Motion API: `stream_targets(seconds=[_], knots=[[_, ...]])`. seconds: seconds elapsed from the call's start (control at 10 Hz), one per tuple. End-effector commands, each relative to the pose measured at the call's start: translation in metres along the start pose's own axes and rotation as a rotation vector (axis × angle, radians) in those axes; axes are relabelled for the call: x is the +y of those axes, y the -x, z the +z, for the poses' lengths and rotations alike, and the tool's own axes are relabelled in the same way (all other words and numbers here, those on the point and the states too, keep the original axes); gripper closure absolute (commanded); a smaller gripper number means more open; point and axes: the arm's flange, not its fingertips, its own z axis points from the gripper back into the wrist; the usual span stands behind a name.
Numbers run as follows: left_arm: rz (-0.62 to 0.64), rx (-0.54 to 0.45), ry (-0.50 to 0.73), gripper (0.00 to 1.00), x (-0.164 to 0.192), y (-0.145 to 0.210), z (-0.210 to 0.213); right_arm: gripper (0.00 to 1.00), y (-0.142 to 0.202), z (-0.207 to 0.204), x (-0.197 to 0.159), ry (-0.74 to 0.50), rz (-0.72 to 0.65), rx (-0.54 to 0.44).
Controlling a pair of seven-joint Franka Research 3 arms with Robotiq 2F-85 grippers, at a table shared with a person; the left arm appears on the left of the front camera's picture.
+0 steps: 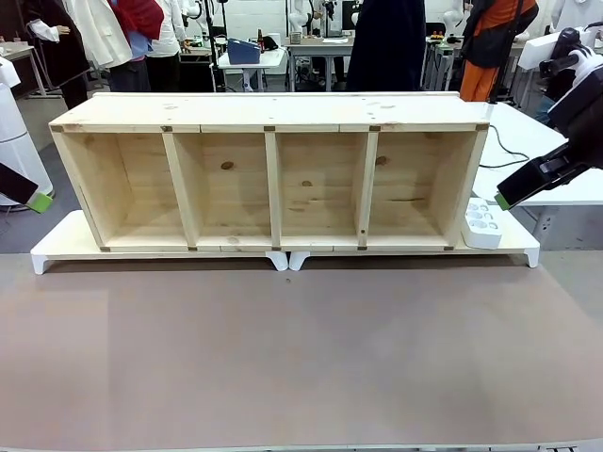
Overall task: Perform cable management.
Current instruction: When the cord part of the Power Cable appears at the lower middle area of the table and stops, grasp the cord part of the Power Cable.
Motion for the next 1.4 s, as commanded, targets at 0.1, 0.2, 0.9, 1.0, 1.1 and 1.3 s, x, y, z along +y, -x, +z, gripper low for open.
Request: stream_targets(seconds=[0.1,0.2,0.9,1.0,1.1,1.3], knots=[[-0.003,-0.005,0.002,0.0,-0.0009,-0.0008,0.0004,0.0,-0.0005,-0.0009,-0.0003,0.0,-0.001,0.0],[-0.003,-0.005,0.002,0.0,-0.0009,-0.0008,0.0004,0.0,-0.0005,-0.0009,-0.0003,0.0,-0.001,0.0],[-0.003,-0.005,0.002,0.0,-0.0009,-0.0008,0.0004,0.0,-0.0005,-0.0009,-0.0003,0.0,-0.001,0.0],[-0.003,-0.005,0.002,0.0,-0.0009,-0.0008,0.0004,0.0,-0.0005,-0.0009,-0.0003,0.0,-0.001,0.0],[-0.003,-0.005,0.002,0.0,-0.0009,-0.0008,0.0004,0.0,-0.0005,-0.0009,-0.0003,0.0,-0.001,0.0],[-0.003,-0.005,0.002,0.0,-0.0009,-0.0008,0.0004,0.0,-0.0005,-0.0009,-0.0003,0.0,-0.001,0.0]])
